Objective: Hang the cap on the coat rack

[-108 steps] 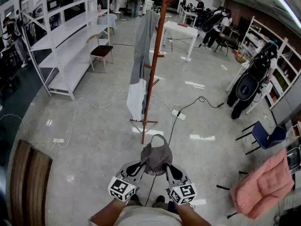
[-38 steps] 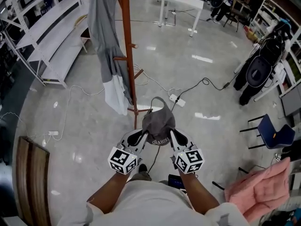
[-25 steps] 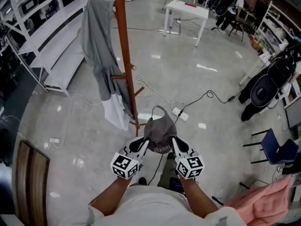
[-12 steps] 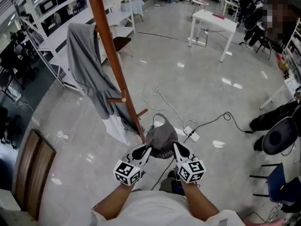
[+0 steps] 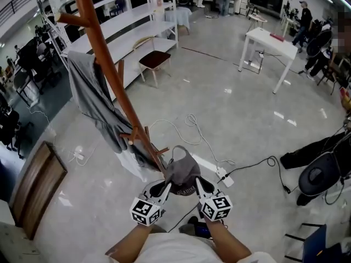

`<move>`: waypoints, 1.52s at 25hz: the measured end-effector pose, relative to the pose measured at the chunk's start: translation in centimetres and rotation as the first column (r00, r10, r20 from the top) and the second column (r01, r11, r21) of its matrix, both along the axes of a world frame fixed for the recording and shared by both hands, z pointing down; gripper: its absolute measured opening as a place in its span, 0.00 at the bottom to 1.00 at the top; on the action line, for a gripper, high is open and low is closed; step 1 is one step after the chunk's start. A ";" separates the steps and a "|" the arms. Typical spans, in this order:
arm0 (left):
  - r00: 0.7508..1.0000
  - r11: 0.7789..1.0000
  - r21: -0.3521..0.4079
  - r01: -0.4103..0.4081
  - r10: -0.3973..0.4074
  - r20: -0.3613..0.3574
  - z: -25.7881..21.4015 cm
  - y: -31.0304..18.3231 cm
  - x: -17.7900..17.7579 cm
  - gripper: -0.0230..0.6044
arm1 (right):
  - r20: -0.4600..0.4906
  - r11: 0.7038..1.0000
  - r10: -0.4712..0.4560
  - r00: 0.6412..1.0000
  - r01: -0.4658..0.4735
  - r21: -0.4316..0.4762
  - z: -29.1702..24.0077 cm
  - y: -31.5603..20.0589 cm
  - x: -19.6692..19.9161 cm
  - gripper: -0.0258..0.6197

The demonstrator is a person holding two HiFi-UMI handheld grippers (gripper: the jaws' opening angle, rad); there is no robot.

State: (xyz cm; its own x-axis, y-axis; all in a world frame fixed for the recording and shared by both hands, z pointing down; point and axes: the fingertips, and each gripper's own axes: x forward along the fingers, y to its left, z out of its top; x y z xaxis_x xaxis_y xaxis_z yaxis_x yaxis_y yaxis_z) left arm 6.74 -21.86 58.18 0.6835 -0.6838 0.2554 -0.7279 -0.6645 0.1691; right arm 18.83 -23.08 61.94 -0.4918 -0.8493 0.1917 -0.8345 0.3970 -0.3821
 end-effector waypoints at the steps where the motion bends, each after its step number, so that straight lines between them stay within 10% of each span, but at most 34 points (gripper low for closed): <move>1: 1.000 1.000 0.003 0.013 -0.013 0.004 0.1 -0.3 0.1 0.10 | 0.000 1.000 -0.013 1.000 0.013 0.004 0.2 -0.4 0.1 0.09; 38: 0.980 0.966 -0.191 0.177 -0.155 0.125 16.2 -8.3 -3.8 0.10 | -0.155 0.965 -0.107 0.982 0.065 -0.253 19.5 -12.2 -7.5 0.09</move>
